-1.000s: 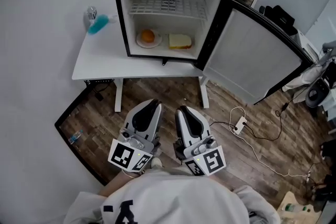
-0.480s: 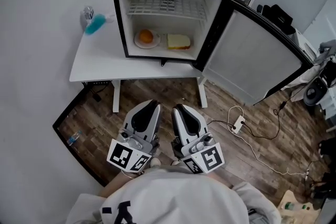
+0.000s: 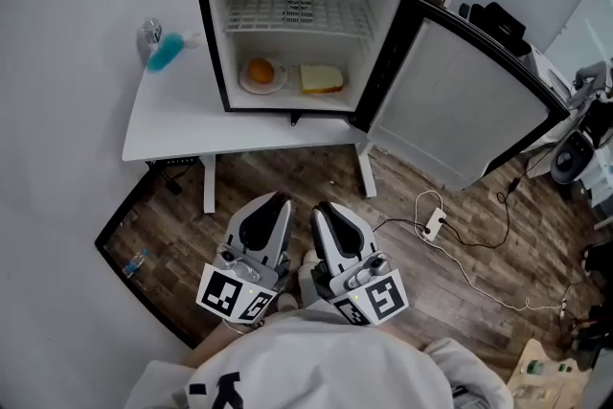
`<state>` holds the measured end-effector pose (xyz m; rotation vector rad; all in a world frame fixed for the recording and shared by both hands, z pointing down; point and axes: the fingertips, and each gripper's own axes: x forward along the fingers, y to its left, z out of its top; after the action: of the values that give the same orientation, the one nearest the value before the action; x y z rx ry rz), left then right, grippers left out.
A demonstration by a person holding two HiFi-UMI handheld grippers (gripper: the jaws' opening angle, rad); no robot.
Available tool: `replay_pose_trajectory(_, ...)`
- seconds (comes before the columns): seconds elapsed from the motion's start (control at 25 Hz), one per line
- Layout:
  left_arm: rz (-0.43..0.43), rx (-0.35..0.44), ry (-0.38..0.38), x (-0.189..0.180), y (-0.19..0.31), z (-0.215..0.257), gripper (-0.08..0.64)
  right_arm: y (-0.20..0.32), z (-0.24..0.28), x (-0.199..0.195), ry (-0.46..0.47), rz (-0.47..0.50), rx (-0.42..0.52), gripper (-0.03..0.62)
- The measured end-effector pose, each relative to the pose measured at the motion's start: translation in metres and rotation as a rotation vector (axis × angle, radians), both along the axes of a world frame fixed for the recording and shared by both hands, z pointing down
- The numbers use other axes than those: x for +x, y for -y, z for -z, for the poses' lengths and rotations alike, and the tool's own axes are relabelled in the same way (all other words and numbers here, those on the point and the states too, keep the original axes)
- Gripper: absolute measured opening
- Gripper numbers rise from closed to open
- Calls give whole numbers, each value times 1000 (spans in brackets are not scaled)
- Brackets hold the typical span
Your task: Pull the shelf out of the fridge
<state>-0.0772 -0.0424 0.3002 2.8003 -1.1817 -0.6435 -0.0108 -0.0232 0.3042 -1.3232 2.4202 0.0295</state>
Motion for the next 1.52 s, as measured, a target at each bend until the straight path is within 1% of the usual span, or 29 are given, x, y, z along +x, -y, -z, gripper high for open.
replay_pose_trajectory(0.16, -1, -5, -1, 2, 12, -4, 43, 12, -5, 2, 4, 2, -16, 57)
replay_pose_trajectory(0.36, 17, 7, 7, 1, 41, -1, 43, 44, -6, 5, 7, 11, -20, 57)
replay_pose_trajectory(0.72, 32, 47, 21, 21, 125, 10, 43, 133, 3, 30, 23, 10, -4, 57)
replay_pose_trajectory(1.08, 37, 35, 34, 44, 198, 12, 43, 206, 6, 50, 26, 21, -18, 57)
replay_pose_trajectory(1.32, 45, 30, 41, 54, 229, 10, 43, 238, 7, 58, 23, 28, -16, 57)
replay_pose_trajectory(1.52, 42, 40, 34, 61, 247, 14, 43, 257, 8, 61, 15, 43, -11, 57)
